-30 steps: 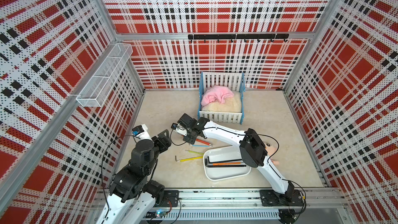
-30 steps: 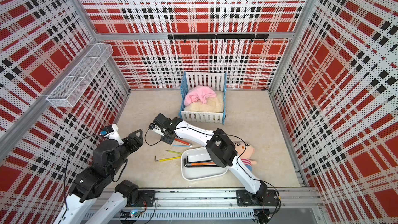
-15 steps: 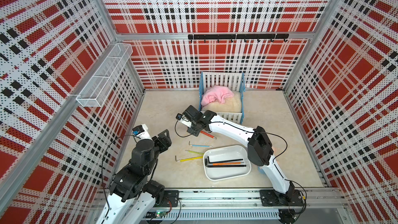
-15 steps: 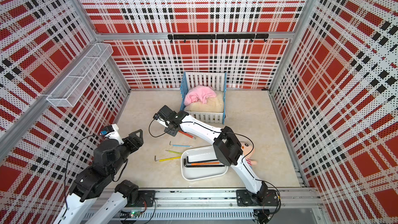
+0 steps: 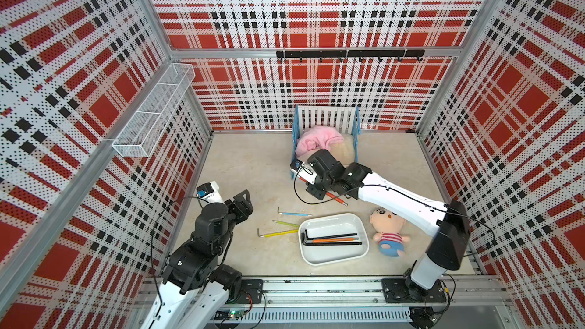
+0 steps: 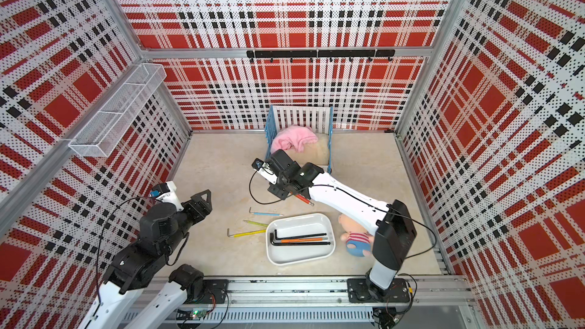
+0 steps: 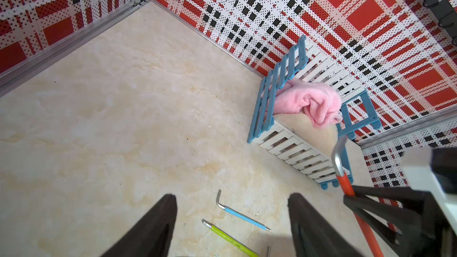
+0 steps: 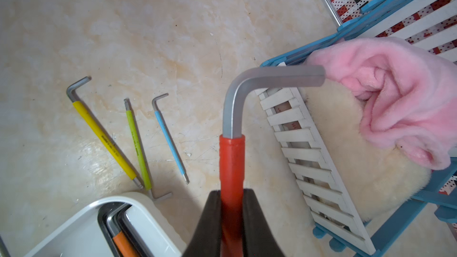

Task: Put the hex key on the desktop into the storage box
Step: Pick up the Allen key from the center of the board, then place the Allen key in the storage box.

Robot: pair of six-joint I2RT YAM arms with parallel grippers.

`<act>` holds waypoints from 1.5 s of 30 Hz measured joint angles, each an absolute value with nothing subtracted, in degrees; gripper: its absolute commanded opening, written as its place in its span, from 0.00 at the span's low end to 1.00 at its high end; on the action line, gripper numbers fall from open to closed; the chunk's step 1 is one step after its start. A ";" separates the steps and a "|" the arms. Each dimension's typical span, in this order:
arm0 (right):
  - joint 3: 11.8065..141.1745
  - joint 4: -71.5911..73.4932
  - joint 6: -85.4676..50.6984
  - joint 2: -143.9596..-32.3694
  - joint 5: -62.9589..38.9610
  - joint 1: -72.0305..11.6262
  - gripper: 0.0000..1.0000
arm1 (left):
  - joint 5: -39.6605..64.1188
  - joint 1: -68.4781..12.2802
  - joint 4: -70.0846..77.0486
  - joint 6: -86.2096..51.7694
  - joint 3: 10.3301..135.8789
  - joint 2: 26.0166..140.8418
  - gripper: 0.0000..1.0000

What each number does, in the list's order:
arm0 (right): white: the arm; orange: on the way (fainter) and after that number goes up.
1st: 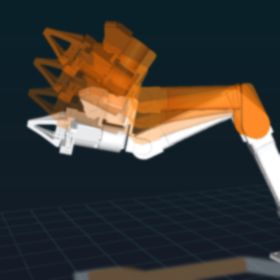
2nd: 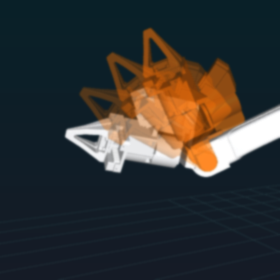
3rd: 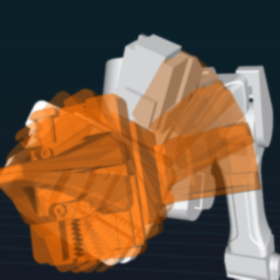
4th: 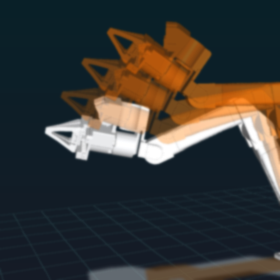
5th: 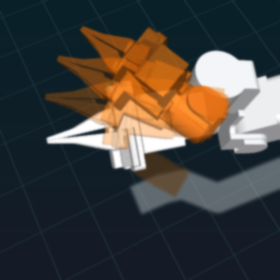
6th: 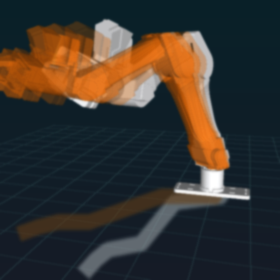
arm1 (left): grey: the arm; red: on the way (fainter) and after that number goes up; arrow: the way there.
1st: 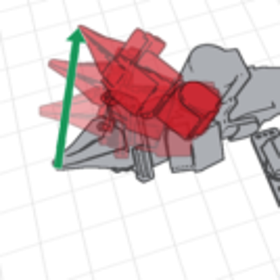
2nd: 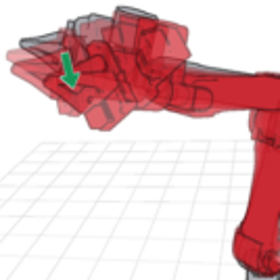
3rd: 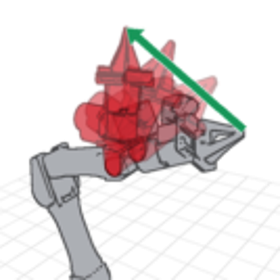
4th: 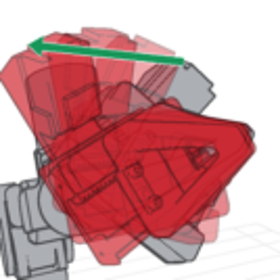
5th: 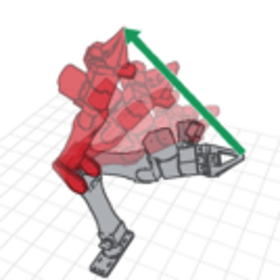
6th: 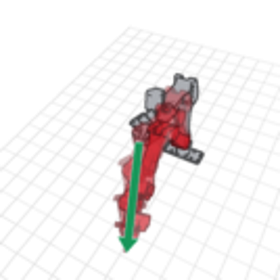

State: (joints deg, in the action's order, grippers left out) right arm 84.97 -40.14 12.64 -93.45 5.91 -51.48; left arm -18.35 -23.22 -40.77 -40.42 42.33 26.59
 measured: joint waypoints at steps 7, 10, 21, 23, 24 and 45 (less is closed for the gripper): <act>70.06 -39.57 18.52 -80.86 3.33 -54.22 0.00 | -18.06 -23.22 -40.75 -40.21 42.33 26.89 0.76; 66.89 -39.79 21.10 -80.38 3.27 -57.69 0.00 | -18.00 -23.22 -40.75 -40.21 42.33 27.16 0.76; 61.52 -39.09 24.67 -80.79 2.81 -62.89 0.00 | -18.09 -23.18 -40.75 -40.25 42.33 27.27 0.75; 61.10 -38.92 25.08 -81.03 2.70 -63.33 0.00 | -18.22 -23.18 -40.75 -40.25 42.33 27.24 0.75; 60.90 -38.81 25.30 -81.25 2.70 -63.55 0.00 | -18.26 -23.18 -40.75 -40.25 42.33 27.24 0.75; 54.87 -36.93 26.98 -84.14 2.52 -66.59 0.00 | -18.28 -23.18 -40.75 -40.27 42.33 26.98 0.75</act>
